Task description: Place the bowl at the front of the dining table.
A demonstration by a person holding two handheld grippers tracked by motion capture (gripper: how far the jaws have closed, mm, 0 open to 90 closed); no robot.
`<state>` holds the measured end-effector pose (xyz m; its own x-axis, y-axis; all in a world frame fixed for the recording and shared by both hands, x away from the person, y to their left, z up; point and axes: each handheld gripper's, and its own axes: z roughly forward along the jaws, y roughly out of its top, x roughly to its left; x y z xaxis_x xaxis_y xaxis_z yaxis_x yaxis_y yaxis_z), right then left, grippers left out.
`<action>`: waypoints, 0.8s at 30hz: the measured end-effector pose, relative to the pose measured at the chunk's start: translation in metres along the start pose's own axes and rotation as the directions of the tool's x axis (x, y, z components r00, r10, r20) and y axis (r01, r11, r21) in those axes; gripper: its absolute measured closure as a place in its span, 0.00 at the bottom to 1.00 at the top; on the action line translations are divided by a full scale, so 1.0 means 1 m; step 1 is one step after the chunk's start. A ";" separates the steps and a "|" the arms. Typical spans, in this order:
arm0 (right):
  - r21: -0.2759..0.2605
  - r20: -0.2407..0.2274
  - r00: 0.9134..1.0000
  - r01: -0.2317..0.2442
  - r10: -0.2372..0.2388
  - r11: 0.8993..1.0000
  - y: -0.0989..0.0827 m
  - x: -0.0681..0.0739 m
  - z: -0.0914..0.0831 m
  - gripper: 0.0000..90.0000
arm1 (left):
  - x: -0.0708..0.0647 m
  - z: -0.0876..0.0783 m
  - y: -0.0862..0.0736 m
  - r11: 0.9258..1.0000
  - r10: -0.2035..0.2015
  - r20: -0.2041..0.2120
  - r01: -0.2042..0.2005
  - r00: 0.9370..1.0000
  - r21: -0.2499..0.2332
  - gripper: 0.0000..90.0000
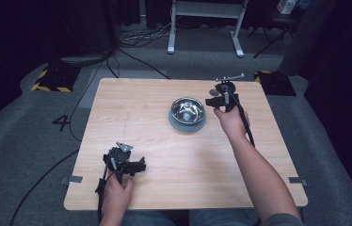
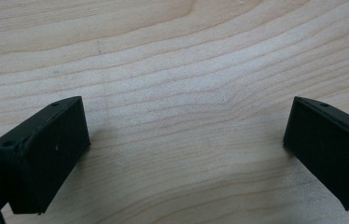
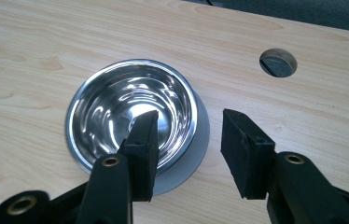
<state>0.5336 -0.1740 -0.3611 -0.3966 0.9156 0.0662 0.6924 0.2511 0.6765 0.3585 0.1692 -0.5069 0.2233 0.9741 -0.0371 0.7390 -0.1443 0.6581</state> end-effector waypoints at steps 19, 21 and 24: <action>-0.057 -0.107 0.992 0.060 -0.066 0.997 -0.026 -0.001 -0.067 0.61 | 0.000 0.000 0.000 1.000 0.002 0.001 -0.002 1.000 0.001 0.00; -0.063 -0.111 0.991 0.064 -0.071 0.996 -0.029 -0.002 -0.072 0.61 | 0.000 0.000 0.000 1.000 0.002 0.001 -0.002 1.000 0.001 0.00; -0.062 -0.116 0.990 0.072 -0.079 0.995 -0.035 -0.005 -0.080 0.60 | 0.000 0.000 0.000 1.000 0.002 0.001 -0.002 1.000 0.001 0.00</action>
<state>0.4632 -0.2120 -0.3267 -0.5171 0.8505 0.0968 0.6233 0.2965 0.7236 0.3588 0.1693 -0.5068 0.2254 0.9736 -0.0370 0.7392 -0.1462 0.6574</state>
